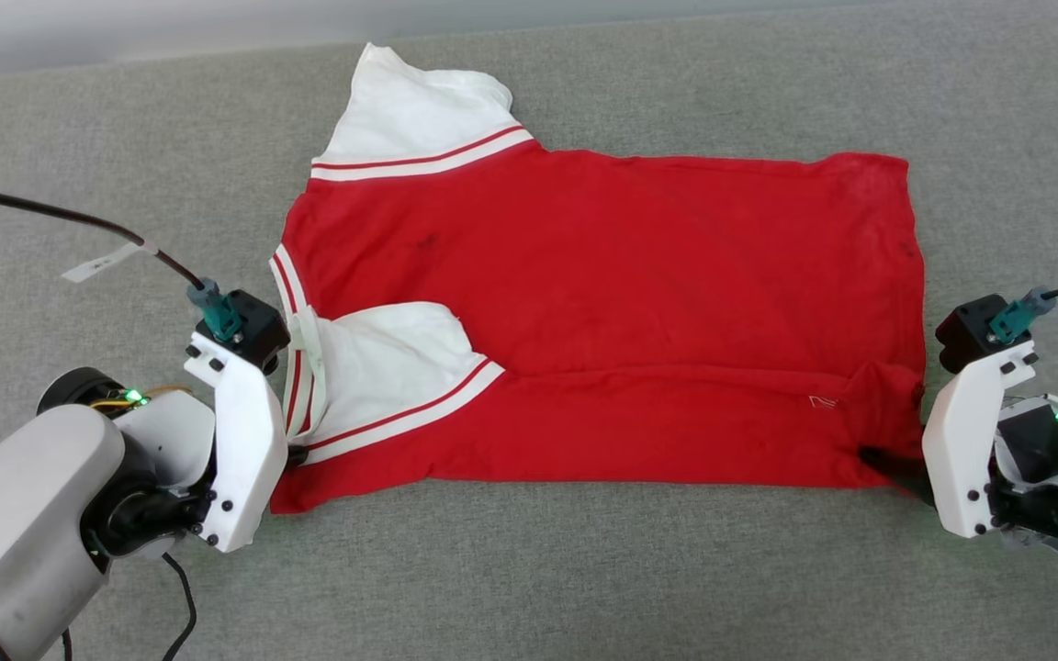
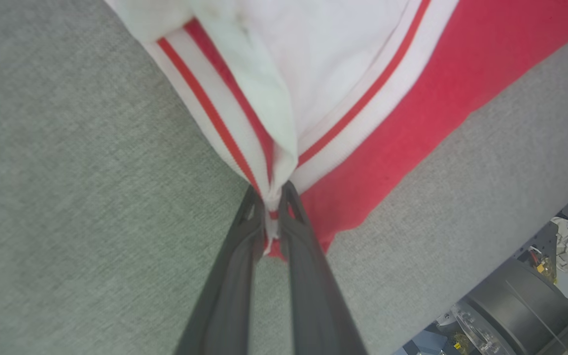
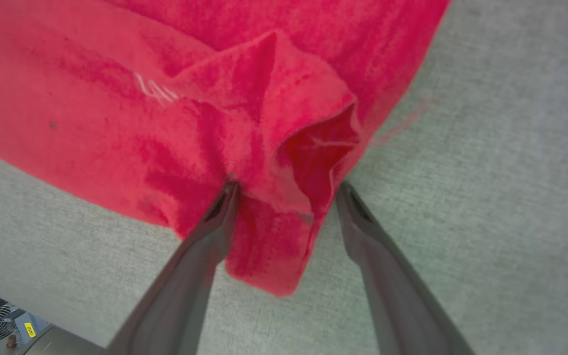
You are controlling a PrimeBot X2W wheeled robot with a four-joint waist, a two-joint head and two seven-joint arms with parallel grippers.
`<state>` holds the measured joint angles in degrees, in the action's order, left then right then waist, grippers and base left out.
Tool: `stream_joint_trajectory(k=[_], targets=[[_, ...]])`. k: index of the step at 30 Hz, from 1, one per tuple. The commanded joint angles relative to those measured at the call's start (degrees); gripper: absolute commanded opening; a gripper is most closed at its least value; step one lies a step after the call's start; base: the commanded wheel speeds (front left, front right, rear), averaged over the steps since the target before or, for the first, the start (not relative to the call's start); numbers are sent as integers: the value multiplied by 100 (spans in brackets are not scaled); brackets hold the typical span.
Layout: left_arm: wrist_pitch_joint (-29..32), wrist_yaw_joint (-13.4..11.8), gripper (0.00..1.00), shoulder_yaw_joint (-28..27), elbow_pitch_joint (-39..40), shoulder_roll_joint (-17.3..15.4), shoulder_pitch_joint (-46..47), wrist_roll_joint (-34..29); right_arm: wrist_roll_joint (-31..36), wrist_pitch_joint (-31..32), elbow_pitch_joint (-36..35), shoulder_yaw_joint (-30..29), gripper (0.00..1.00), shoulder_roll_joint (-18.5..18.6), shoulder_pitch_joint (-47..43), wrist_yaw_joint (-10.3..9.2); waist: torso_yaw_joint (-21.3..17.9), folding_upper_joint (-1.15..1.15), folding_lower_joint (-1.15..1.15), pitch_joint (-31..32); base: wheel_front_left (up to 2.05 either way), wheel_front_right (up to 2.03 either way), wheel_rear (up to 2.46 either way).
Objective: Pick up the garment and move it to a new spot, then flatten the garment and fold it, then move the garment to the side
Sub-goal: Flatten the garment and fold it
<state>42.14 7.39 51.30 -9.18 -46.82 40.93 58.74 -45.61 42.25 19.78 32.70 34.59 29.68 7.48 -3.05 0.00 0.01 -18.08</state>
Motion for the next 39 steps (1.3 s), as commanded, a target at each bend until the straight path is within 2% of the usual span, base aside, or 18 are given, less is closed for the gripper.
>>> stream_joint_trajectory(k=[1,4,5,6,13,18,23,27,32,33,34,35,36,39], targets=[[-32,2,0,28,15,21,41,-17,-59,50,235,283,100,-268,-336,3,16,0,-1,-20,0,0,0],[-68,2,0,66,2,1,22,-9,-107,-109,359,446,100,-376,-320,9,15,0,-1,-12,0,0,0],[-88,2,0,78,-9,-8,2,3,-118,-201,356,451,46,-347,-240,9,5,0,-1,7,0,0,0],[-99,2,0,88,-20,-13,-23,19,-136,-312,331,433,0,-300,-139,9,-3,0,-1,34,0,0,0],[-250,2,0,90,105,-151,-203,162,-213,-810,-155,415,0,389,137,-1,-9,0,-1,354,0,0,0],[-304,0,0,133,452,-403,-491,246,-358,-950,-739,481,0,932,-111,-1,9,0,-1,538,0,0,0],[-358,-134,0,194,864,-609,-846,338,-546,-890,-1217,343,0,1365,-557,-1,25,0,-1,557,0,0,0],[-469,-254,0,247,964,-640,-1063,289,-586,-832,-1266,214,0,1423,-977,-1,27,0,-1,458,0,0,0],[-540,-298,0,381,765,-546,-1257,247,-388,-869,-990,181,0,1123,-1252,-1,-11,0,-1,379,0,0,0],[-552,-292,0,392,723,-522,-1278,261,-341,-896,-943,178,11,1052,-1268,-1,-14,0,-1,380,0,0,0],[-616,-314,0,367,681,-502,-1282,255,-301,-974,-906,148,60,982,-1272,-1,-14,0,-1,387,0,0,0],[-710,-350,59,316,649,-495,-1240,192,-245,-1069,-857,72,100,929,-1258,-1,-11,0,-1,398,0,0,0],[-807,-383,100,257,619,-486,-1191,175,-175,-1160,-859,42,100,907,-1241,-1,-3,0,-1,415,0,0,0],[-1035,-385,100,127,644,-531,-1053,69,40,-1589,-938,-162,100,812,-1169,-1,11,0,-1,474,0,0,0]])
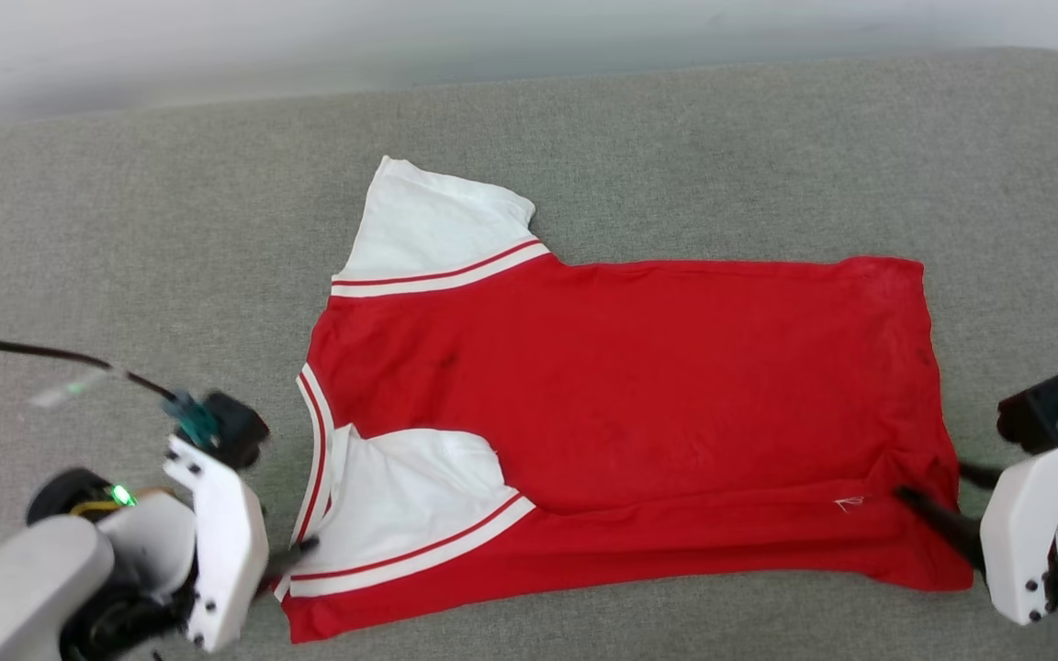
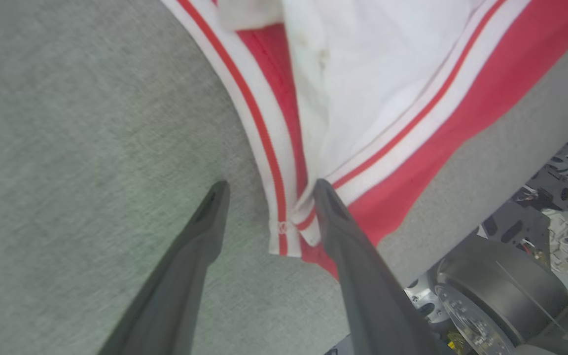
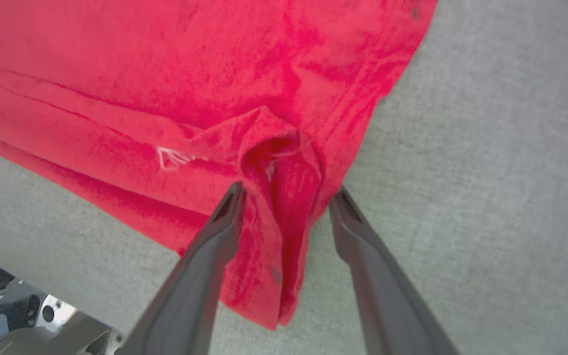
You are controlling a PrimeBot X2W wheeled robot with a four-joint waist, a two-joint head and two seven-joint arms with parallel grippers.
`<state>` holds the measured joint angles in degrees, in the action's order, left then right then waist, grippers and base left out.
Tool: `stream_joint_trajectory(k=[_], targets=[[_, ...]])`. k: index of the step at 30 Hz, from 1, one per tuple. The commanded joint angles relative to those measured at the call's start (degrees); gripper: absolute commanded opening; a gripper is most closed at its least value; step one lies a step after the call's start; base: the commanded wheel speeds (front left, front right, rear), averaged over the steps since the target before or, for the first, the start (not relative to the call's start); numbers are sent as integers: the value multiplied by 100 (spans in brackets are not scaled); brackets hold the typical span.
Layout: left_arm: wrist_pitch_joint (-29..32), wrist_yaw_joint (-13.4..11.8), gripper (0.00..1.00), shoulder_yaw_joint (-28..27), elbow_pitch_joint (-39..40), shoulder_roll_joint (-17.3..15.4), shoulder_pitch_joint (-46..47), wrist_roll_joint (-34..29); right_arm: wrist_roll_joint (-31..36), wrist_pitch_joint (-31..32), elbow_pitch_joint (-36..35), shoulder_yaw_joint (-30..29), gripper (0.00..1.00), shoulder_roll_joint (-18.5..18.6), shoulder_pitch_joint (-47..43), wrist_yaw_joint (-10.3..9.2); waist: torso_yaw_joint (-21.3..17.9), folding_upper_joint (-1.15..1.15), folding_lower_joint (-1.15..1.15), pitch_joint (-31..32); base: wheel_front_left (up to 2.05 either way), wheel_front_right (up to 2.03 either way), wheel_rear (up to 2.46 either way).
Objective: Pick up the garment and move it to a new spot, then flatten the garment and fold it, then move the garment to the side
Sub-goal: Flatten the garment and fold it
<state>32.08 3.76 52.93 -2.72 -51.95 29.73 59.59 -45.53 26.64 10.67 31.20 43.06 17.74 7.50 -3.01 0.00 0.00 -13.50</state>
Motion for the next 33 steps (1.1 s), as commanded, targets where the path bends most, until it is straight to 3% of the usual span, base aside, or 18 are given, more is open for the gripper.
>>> stream_joint_trajectory(k=[1,8,12,16,21,25,28,33], targets=[[-118,-36,100,-99,18,-24,121,-38,134,-215,-67,-106,100,-53,47,-3,11,0,0,30,0,0,0],[-1072,-235,100,-641,25,5,734,-609,1010,-1658,-400,-1197,100,-602,84,-2,-47,0,0,-48,0,0,0],[-1441,-312,100,-866,-186,169,1270,-937,1704,-2381,-750,-2080,100,-1224,-55,-4,-124,0,0,-270,0,0,0],[-1396,-274,100,-987,-471,365,1898,-1086,2385,-2852,-1324,-2694,100,-1859,-292,-1,-241,0,0,-597,0,0,0],[-982,-129,100,-1066,-898,532,2896,-1233,3040,-3395,-2065,-3153,100,-2524,-556,-3,-411,0,0,-1134,0,0,0],[-283,23,100,-1021,-1252,660,3619,-1128,3309,-3606,-2431,-3234,100,-2905,-684,-3,-570,0,0,-1523,0,0,0],[82,85,100,-1026,-1366,710,3970,-1022,3374,-3601,-2537,-3192,100,-2999,-689,-3,-660,0,0,-1714,0,0,0],[1212,220,100,-816,-1656,786,4664,-830,3495,-3619,-2641,-3080,100,-3086,-517,-3,-824,0,0,-2086,0,0,0]])
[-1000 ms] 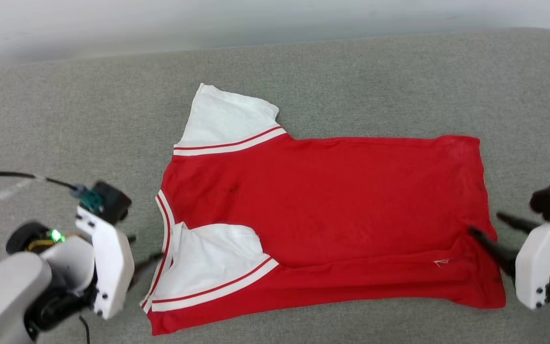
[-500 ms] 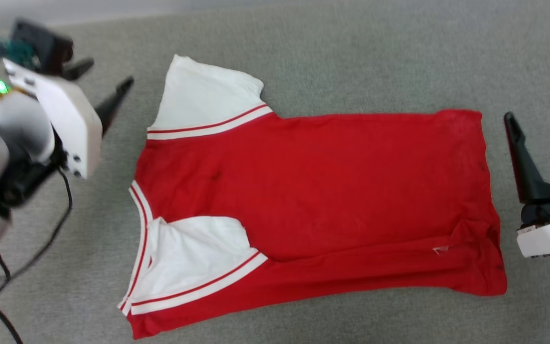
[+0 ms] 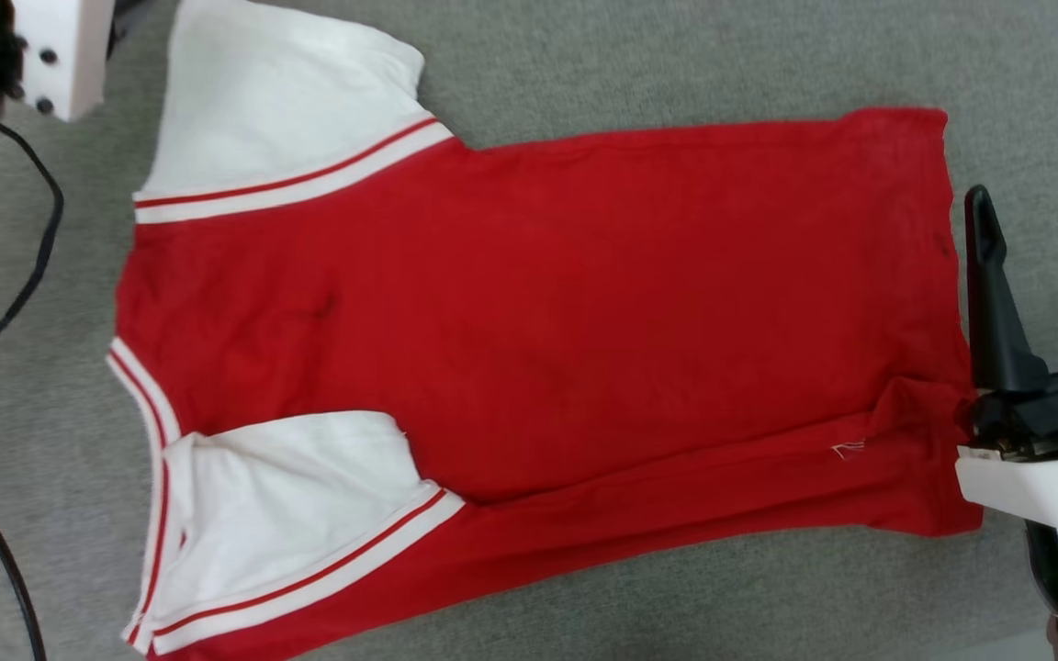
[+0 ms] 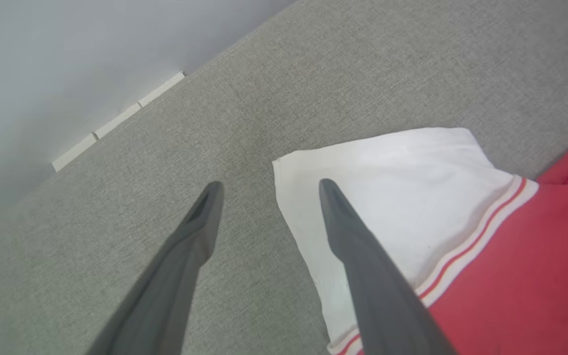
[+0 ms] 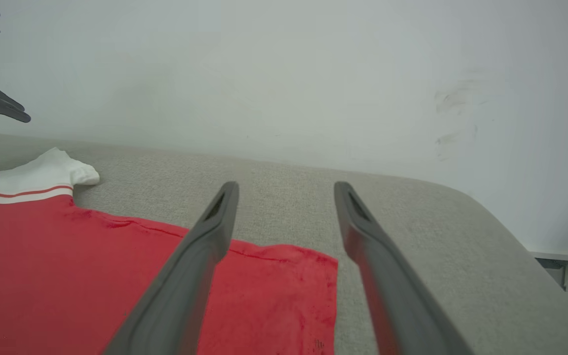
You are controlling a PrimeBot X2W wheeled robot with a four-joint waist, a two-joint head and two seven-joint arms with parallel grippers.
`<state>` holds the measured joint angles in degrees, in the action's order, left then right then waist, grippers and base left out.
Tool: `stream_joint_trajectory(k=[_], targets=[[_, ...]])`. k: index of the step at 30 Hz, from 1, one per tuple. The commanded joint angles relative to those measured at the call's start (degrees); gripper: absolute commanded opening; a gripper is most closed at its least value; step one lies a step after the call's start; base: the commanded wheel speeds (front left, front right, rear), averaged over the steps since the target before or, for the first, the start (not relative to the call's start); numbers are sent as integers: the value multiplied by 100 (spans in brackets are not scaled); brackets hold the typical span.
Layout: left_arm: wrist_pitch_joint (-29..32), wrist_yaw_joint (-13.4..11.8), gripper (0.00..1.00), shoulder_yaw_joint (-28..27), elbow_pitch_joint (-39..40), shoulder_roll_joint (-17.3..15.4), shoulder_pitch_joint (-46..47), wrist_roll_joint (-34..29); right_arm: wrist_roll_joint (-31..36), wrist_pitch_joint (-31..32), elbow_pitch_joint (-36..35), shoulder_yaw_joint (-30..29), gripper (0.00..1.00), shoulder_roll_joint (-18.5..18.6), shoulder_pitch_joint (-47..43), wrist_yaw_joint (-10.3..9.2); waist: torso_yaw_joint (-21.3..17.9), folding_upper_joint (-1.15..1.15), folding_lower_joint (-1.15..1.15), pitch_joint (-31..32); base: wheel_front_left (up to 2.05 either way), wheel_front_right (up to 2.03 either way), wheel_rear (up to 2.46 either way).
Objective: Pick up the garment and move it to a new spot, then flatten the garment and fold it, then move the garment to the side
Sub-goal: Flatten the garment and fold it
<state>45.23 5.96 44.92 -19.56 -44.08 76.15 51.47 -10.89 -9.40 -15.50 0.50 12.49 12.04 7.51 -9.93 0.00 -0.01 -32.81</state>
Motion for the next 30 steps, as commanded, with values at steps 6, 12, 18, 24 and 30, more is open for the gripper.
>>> stream_joint_trajectory(k=[6,12,18,24,30], targets=[[843,63,100,328,-199,66,425,-14,32,-38,-12,144,100,-62,261,-4,-300,0,1,-484,0,0,0],[1406,98,100,708,-473,88,298,17,-13,-124,249,324,100,63,474,-4,-440,0,1,-624,0,0,0],[1244,131,0,799,-396,62,192,71,-24,-95,367,229,100,287,744,-4,-437,0,1,-379,0,0,0],[794,141,0,855,-117,44,153,113,-73,847,278,205,100,1036,1279,-4,-251,0,1,-36,0,0,0],[451,143,0,1099,444,-3,79,224,-1065,2900,537,793,100,2285,2053,-4,25,0,1,143,0,0,0]])
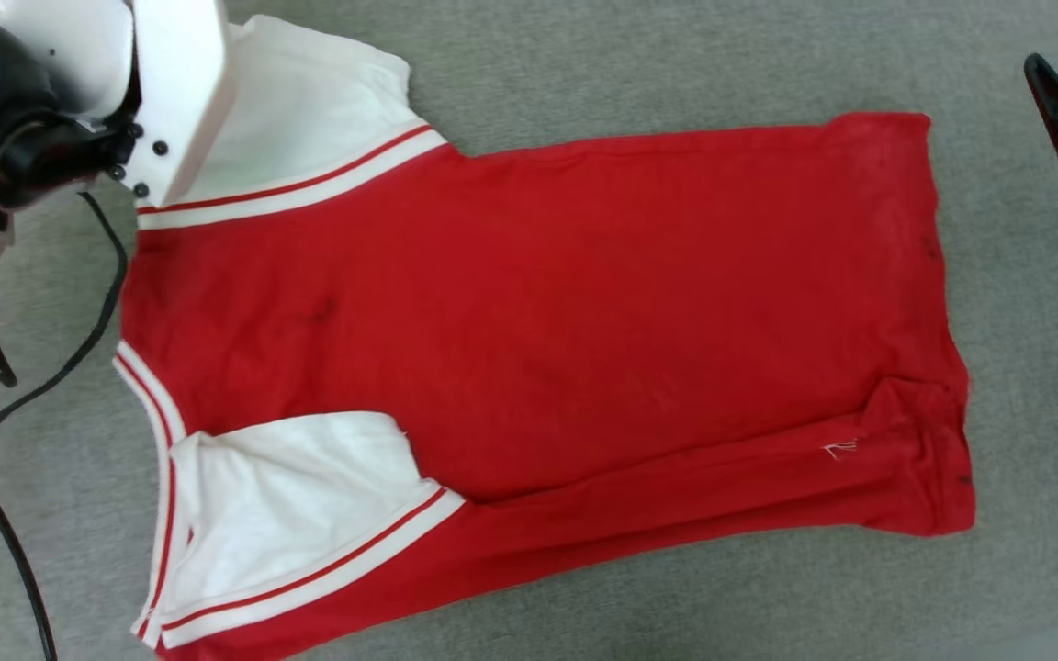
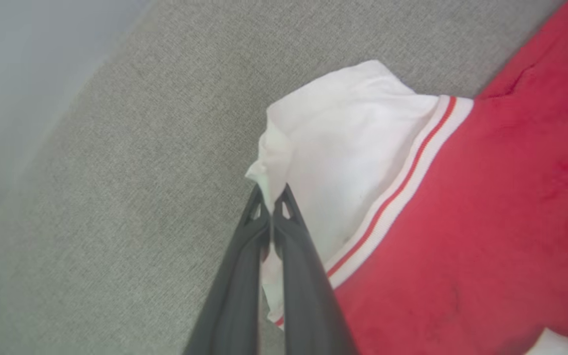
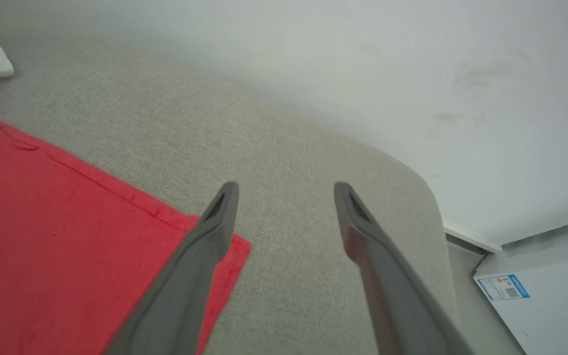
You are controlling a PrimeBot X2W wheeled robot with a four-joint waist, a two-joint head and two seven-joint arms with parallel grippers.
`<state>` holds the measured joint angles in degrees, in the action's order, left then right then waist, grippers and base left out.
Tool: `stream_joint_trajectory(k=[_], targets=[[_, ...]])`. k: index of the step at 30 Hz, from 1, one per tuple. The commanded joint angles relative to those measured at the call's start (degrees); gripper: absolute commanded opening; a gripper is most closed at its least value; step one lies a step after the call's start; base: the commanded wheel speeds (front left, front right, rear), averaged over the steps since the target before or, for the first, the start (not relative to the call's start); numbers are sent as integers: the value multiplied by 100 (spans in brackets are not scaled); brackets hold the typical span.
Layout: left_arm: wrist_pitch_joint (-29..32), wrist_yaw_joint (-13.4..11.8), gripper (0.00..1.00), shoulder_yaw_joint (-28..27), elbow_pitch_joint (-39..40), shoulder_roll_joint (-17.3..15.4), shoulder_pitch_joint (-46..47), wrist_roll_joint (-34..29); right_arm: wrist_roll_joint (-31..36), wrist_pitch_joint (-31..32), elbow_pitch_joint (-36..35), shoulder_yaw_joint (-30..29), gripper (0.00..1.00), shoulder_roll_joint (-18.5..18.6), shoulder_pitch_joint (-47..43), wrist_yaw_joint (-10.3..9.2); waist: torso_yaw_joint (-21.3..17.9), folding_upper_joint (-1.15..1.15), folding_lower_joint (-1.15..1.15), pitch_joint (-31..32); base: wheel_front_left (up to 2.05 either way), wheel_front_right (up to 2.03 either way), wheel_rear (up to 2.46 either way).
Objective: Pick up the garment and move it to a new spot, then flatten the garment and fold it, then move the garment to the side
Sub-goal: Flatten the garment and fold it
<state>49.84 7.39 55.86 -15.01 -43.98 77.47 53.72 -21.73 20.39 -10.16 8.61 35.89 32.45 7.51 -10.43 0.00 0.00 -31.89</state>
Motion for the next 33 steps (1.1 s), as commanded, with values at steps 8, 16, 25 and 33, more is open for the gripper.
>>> stream_joint_trajectory(k=[8,16,25,33], targets=[[-323,2,0,230,487,-24,106,49,-1450,2146,766,1164,100,1094,1308,-4,391,0,0,-72,0,0,0],[-634,2,0,467,716,51,372,46,-2132,3273,1755,1875,100,924,2023,-4,647,0,0,-336,0,0,0],[-1009,3,0,708,675,51,565,104,-2403,3031,2601,2913,100,465,1587,7,787,0,0,-460,0,0,0],[-1602,3,0,862,530,-61,318,272,-2504,1910,2758,2997,0,711,1828,5,750,0,0,55,0,0,0]])
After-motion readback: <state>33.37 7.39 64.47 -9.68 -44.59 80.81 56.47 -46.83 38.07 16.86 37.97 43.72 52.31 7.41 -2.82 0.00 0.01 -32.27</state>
